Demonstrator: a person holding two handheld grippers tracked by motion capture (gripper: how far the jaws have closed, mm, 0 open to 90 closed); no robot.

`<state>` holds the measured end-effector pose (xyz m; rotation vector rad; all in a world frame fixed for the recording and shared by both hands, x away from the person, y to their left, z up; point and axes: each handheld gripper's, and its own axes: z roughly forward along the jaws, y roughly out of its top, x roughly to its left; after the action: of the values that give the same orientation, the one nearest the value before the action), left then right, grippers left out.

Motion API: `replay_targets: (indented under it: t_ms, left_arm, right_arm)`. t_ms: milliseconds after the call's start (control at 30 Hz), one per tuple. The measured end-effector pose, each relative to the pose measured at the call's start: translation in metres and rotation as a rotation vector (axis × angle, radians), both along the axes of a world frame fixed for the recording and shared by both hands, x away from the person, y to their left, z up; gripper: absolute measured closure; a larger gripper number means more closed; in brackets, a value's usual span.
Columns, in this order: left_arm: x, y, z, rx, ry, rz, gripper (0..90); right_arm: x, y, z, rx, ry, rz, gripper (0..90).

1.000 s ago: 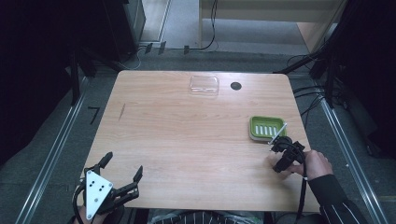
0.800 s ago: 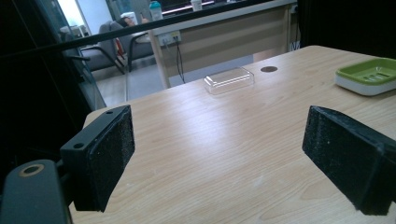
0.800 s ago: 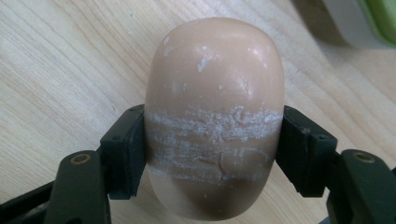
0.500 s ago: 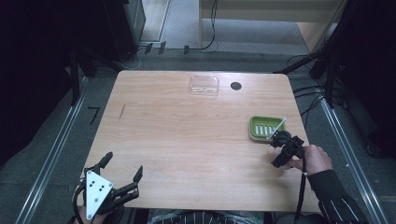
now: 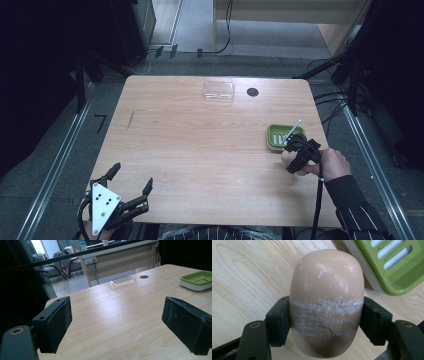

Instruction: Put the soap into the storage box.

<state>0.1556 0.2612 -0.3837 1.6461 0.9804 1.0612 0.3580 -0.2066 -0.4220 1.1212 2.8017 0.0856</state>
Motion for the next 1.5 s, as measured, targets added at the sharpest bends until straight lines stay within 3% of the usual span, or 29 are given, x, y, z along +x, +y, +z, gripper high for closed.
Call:
replay_targets:
  t_ms: [1500]
  left_arm:
    - [0.0, 0.001, 0.0, -0.004, 0.004, -0.001, 9.6]
  right_arm:
    - [0.037, 0.02, 0.02, 0.01, -0.027, 0.024, 33.1]
